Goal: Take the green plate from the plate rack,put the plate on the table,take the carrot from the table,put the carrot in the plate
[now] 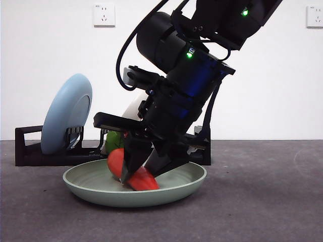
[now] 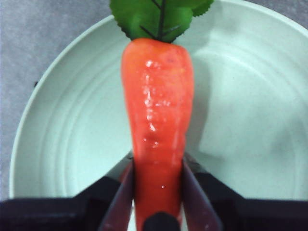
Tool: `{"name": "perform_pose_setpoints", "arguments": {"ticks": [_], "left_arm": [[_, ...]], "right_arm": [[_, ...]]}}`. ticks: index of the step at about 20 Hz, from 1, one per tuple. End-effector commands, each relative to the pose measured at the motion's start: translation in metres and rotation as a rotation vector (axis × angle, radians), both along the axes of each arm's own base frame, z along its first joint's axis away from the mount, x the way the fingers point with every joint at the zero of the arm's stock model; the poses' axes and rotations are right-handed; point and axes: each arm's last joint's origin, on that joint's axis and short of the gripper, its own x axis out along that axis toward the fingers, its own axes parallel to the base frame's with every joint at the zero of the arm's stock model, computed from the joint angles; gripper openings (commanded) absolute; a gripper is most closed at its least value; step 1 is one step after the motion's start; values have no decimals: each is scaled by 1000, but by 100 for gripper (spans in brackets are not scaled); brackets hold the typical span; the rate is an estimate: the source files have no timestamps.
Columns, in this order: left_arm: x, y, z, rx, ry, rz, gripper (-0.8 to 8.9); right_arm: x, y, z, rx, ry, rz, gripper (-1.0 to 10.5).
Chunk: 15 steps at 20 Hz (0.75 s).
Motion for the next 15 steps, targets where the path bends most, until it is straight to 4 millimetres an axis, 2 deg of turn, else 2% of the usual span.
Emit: {"name": "perform_pose_setpoints", "arguments": {"ticks": [1,2,5,8,12,15], "left_arm": [[0,1,0,-3,0,6,292],[0,1,0,-3,0,6,292],[0,1,0,-3,0,6,292],[0,1,0,1,1,6,292],[-1,2,-4,39,22,5,284],[-2,4,-9,86,52,6,282]], "right_arm": [[-3,0,-10,-30,32,2,520],[-3,0,-7,-23,26,2,609],[-7,-3,18,17,-13,1,612],[-19,-18,61,60,-51,0,599],[-62,-63,123,35,-33,28,599],[-99,-106,156,29,-6,44,594]]}}
